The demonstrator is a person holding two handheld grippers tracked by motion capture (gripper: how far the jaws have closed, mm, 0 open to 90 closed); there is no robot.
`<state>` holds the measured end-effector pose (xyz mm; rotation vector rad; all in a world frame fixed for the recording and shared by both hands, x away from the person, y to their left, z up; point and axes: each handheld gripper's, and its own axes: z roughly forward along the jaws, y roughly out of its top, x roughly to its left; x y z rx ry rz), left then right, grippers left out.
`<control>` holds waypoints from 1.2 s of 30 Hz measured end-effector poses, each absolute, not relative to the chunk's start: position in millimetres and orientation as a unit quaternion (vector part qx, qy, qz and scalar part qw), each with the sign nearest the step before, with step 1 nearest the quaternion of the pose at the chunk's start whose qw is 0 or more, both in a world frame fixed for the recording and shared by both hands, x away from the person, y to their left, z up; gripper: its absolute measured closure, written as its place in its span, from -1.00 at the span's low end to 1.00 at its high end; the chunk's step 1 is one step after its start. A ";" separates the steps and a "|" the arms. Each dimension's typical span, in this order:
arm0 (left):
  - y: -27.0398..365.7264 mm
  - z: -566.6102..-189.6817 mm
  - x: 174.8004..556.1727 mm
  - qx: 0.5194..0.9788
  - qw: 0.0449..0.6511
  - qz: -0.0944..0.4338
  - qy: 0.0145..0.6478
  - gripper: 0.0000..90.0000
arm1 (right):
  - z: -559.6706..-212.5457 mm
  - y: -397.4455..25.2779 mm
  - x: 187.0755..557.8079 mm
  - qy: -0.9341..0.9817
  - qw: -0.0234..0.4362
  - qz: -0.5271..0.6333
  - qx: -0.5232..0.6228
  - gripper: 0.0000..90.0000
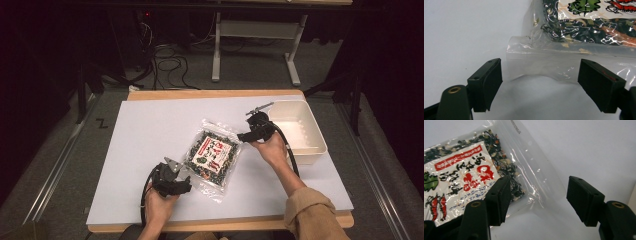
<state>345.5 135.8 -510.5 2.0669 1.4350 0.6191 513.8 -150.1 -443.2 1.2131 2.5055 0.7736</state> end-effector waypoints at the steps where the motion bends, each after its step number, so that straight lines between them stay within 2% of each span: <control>1: 136.0 -510.8 346.2 0.768 0.272 0.229 0.533 -0.55 | -444.7 -149.3 516.3 0.861 0.126 0.258 0.419 -0.18; 5: 135.0 -511.8 348.3 0.771 0.264 0.232 0.531 -0.55 | -450.9 -146.0 527.8 0.857 0.105 0.248 0.440 -0.17; 7: 134.3 -513.1 346.9 0.773 0.260 0.234 0.529 -0.54 | -452.8 -142.4 530.4 0.858 0.115 0.238 0.440 -0.16; 16: 135.1 -514.9 347.2 0.775 0.261 0.229 0.529 -0.54 | -461.5 -146.8 543.2 0.842 0.106 0.235 0.473 -0.22; 20: 136.5 -515.5 347.1 0.774 0.264 0.225 0.530 -0.54 | -471.1 -146.7 549.9 0.835 0.084 0.233 0.491 -0.22; 24: 136.3 -515.3 347.5 0.775 0.263 0.225 0.529 -0.54 | -476.7 -141.5 551.2 0.837 0.054 0.244 0.487 -0.01; 35: 136.7 -516.6 347.1 0.775 0.269 0.226 0.525 -0.50 | -478.4 -143.3 548.1 0.838 0.037 0.250 0.484 0.55; 36: 136.7 -516.6 347.1 0.775 0.269 0.226 0.525 -0.50 | -478.4 -143.3 548.1 0.838 0.037 0.250 0.484 0.55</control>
